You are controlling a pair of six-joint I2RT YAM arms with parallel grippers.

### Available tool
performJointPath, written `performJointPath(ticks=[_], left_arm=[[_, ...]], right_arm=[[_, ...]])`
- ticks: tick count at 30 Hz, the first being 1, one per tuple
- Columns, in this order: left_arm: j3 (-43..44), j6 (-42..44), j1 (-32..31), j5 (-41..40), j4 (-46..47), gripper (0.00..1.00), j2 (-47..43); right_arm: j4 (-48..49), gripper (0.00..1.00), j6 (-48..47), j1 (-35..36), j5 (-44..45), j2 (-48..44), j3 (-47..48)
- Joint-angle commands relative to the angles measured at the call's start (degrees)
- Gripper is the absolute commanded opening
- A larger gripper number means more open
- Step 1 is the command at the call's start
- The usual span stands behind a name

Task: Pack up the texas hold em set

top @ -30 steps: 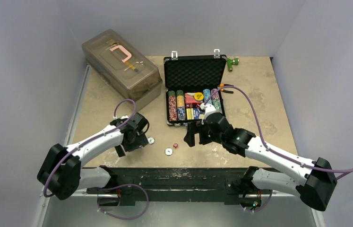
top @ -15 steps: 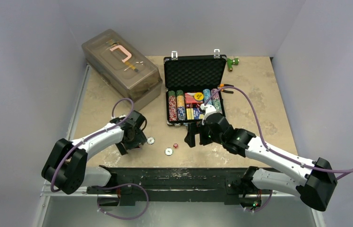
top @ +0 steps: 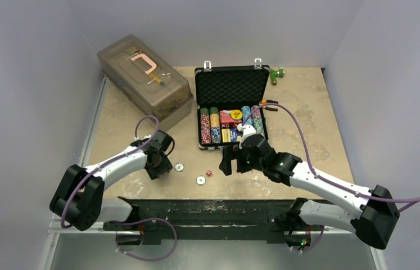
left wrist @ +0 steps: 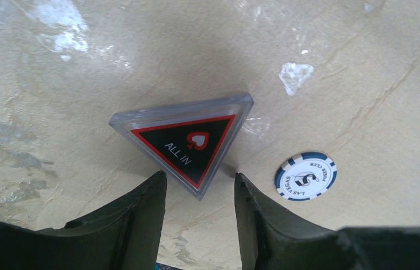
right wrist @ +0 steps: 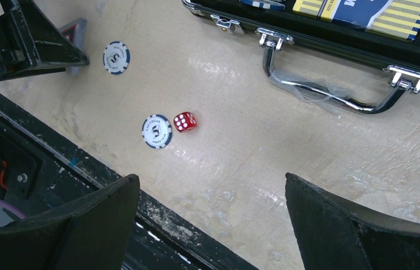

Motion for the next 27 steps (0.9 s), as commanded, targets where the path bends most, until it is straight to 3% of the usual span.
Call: performJointPath(ticks=[1,4,8,11,14,20,24,27], left_arm=[[-1.7,2.4,0.3,5.7,5.4,0.45,-0.3],[-2.5,3.0,0.3,6.6,3.7,0.48,-3.8],[-2.3,5.4,0.3,6.5,-1.4,0.65,-14.9],[1.0,7.3,0.3,2.9,-10.4,0.77,-24.0],[8.1,9.1,0.4,-6.2,-23.8,0.88,-33.4],[24.5,14.8,0.4,-14.6,-38.3,0.89,-46.3],[32.7,20.4,0.4,-14.1,-40.0,0.91,-52.6],[35.6,22.2,0.4,-14.4,-40.6,0.91,-56.5]], right_arm=[[2.1,0.99,0.4,0.4,0.5,2.0,1.2],[2.6,0.99,0.1,2.0,1.5,4.2,2.7],[3.3,0.99,0.5,6.6,3.4,9.1,6.8],[4.4,0.99,2.5,10.3,5.3,14.4,10.7],[5.8,0.99,7.2,14.6,9.4,20.1,16.2],[14.7,0.99,9.4,21.7,12.0,35.7,27.5],[14.8,0.99,3.4,25.0,11.5,49.8,41.8],[17.1,0.91,-0.4,26.3,11.0,56.4,48.9]])
